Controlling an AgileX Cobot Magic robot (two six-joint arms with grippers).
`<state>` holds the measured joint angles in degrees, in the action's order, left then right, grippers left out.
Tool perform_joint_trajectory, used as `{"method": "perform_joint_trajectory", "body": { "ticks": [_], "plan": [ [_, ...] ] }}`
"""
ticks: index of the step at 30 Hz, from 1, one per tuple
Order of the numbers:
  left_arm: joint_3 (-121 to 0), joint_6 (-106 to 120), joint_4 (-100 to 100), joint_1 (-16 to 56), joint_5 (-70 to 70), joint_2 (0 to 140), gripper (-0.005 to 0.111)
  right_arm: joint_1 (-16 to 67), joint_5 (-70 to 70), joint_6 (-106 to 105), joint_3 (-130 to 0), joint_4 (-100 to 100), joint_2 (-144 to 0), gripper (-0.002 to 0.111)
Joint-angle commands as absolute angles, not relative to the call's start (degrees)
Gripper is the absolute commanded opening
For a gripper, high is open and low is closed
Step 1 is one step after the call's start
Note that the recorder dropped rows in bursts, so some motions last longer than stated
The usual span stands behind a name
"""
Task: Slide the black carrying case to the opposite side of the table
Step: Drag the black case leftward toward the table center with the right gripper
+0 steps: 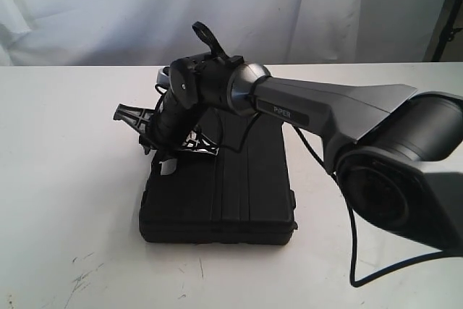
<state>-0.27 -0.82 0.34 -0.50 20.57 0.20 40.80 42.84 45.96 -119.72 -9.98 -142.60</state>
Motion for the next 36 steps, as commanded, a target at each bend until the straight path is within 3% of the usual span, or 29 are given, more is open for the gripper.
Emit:
{"method": "perform_joint_trajectory", "body": {
  "ticks": [1, 9, 20, 36],
  "plan": [
    [0.00, -1.32, 0.54, -0.64, 19.74, 0.00, 0.000, 41.11, 36.83, 46.24, -119.93, -12.86, -142.84, 0.029],
    [0.00, -1.32, 0.54, -0.64, 19.74, 0.00, 0.000, 40.74, 38.17, 46.24, -119.93, -11.90, -142.84, 0.029],
    [0.00, -1.32, 0.54, -0.64, 19.74, 0.00, 0.000, 40.31, 41.96, 42.97, -119.93, -11.51, -142.58, 0.047],
    [0.00, -1.32, 0.54, -0.64, 19.74, 0.00, 0.000, 39.68, 46.70, 42.20, -119.93, -9.91, -140.57, 0.047]
  ]
}}
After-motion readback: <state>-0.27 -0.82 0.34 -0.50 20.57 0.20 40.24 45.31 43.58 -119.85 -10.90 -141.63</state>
